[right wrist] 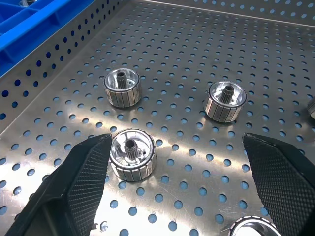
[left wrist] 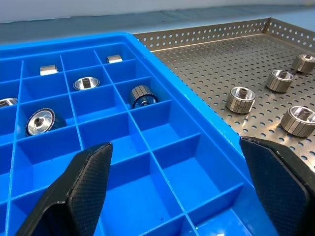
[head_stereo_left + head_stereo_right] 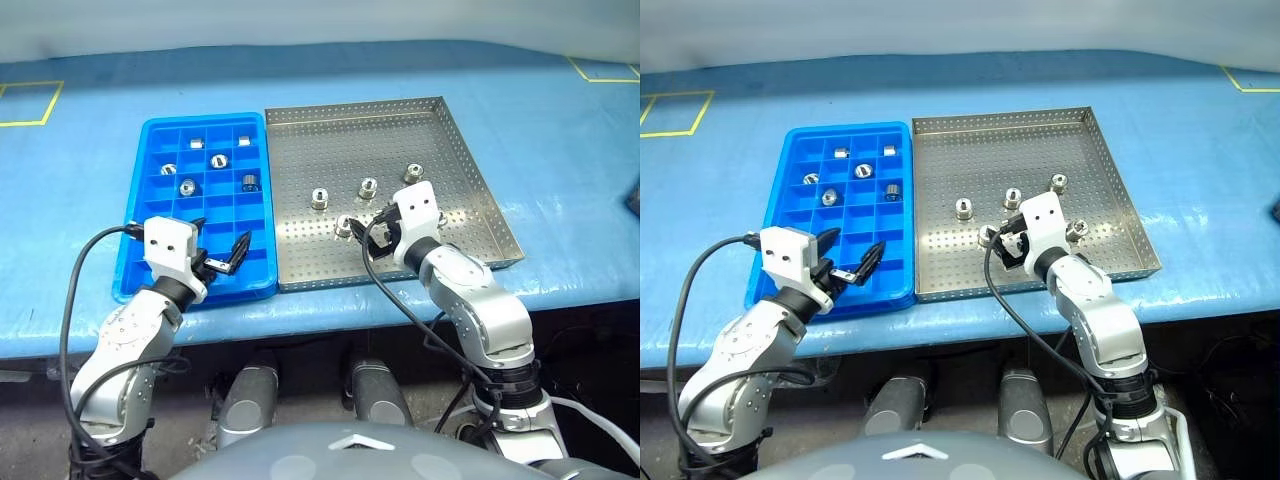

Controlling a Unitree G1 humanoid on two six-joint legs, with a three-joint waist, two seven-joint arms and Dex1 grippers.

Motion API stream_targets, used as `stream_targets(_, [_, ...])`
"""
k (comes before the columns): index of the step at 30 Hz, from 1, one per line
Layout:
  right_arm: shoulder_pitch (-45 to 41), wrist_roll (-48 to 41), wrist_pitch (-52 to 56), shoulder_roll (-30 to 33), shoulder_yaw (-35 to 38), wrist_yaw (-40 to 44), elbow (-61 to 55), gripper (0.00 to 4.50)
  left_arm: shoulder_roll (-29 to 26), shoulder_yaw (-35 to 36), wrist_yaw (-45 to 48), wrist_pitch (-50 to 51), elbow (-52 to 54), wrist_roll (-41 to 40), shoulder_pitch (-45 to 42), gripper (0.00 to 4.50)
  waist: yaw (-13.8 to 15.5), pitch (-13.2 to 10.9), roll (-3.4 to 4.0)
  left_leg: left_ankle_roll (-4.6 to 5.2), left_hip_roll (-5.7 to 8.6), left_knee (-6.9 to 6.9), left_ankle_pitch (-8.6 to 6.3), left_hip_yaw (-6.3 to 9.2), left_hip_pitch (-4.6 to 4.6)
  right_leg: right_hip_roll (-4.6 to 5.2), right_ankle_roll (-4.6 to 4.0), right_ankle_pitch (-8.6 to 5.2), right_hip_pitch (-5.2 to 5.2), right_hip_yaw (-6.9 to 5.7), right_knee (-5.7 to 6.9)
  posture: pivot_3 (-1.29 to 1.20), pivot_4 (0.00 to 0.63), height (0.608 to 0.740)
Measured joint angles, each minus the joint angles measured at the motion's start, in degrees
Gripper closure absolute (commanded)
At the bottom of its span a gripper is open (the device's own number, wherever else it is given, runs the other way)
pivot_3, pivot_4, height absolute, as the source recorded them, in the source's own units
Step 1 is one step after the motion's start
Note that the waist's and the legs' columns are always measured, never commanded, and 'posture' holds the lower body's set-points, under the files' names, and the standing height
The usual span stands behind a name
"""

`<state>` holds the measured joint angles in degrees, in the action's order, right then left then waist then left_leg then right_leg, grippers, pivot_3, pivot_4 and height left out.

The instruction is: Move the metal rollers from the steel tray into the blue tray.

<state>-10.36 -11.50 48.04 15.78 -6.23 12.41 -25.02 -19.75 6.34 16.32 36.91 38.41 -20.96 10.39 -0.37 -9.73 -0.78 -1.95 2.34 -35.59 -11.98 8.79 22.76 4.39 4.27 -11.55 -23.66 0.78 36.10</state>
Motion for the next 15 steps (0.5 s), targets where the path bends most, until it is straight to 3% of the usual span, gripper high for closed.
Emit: stream_targets(15, [0.46,-0.83,1.0,4.09,-4.04,6.18,-2.26,0.02,-1.97,-1.43,2.55,0.1,-0.21,-0.04,0.84,0.0,-0.1,-0.01,0.02,0.0,0.0,0.0,0.0,0.0,0.0,0.0,-0.01,-0.01,0.0,0.0,0.0,0.08,0.15,0.74])
